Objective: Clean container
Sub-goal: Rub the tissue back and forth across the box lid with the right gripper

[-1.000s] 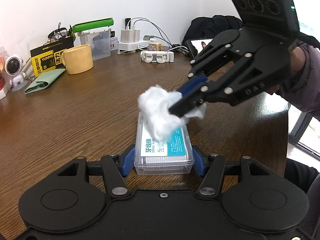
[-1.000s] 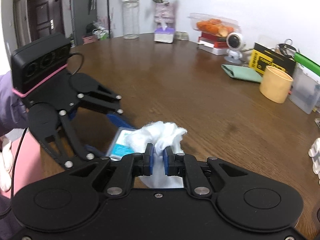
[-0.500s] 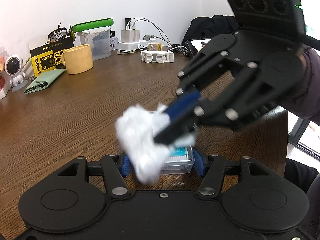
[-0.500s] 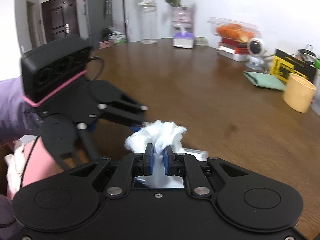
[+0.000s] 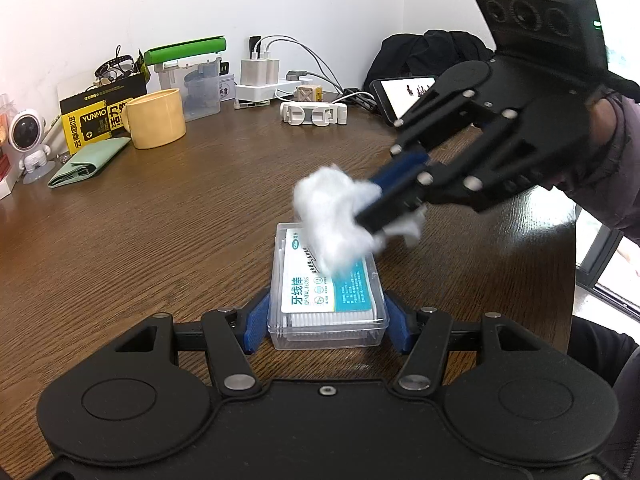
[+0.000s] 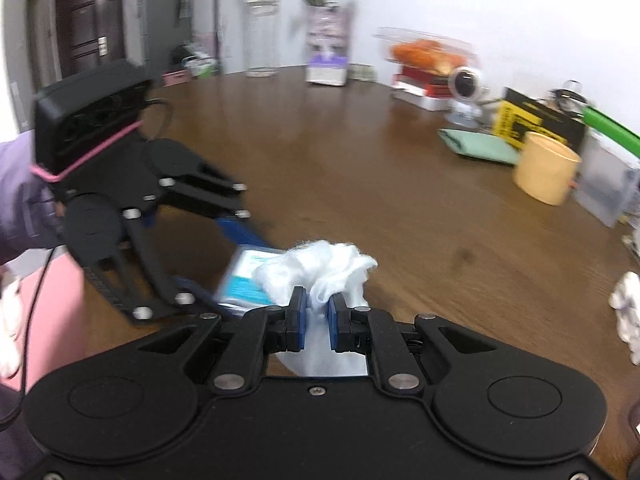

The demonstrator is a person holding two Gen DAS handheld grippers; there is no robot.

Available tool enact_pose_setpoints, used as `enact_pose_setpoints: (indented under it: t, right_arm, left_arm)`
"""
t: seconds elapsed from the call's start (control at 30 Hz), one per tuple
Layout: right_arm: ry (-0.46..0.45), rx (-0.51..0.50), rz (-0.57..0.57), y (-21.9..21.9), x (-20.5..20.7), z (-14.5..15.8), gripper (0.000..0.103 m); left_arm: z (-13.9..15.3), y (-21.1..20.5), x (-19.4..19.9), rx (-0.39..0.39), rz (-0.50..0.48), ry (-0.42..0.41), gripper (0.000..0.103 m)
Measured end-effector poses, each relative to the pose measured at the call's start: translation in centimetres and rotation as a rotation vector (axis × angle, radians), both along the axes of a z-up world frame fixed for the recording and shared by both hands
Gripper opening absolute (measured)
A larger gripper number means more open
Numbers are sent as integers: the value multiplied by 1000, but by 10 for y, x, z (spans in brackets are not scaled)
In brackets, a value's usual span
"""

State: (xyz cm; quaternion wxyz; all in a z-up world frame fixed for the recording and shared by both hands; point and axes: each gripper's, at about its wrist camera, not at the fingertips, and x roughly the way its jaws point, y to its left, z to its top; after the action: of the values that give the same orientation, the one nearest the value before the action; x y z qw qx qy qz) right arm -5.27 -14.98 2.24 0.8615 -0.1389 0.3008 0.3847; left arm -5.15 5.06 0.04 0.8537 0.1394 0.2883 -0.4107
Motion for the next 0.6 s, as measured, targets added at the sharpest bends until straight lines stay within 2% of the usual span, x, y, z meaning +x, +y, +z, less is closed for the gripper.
enact_pose_setpoints:
  t: [0.37,0.6]
  right_arm:
    - [-34,30,-17,19,20,-5,13]
    - [-16,54,68,32,3,-6,13]
  left_arm:
    - [0,0,0,0,0,0,58]
    - [0,0,-1,0,-1,1,58]
